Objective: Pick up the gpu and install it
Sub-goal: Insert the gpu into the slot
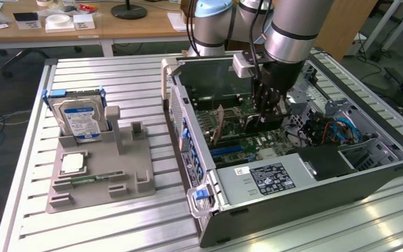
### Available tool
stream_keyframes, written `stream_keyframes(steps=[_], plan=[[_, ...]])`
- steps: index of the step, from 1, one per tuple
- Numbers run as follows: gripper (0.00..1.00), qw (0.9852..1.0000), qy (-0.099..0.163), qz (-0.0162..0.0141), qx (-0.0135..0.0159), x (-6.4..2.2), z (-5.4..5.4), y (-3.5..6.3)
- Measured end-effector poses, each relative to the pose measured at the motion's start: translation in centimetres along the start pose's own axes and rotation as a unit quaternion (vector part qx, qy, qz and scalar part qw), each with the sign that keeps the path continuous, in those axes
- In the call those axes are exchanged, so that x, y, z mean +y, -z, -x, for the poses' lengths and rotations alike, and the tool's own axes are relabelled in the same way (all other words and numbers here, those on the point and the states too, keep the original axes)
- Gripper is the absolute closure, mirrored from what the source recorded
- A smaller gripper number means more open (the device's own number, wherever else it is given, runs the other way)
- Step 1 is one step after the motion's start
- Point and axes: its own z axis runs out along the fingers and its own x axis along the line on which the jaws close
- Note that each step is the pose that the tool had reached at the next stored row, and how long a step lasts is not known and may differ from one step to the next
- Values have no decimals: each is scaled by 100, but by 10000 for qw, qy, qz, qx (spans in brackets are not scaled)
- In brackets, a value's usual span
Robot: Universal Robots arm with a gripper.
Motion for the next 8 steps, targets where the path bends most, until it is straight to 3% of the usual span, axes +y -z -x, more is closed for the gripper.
stream_keyframes(steps=[8], plan=[[73,10000,0,-1,-3,1,0,-15]])
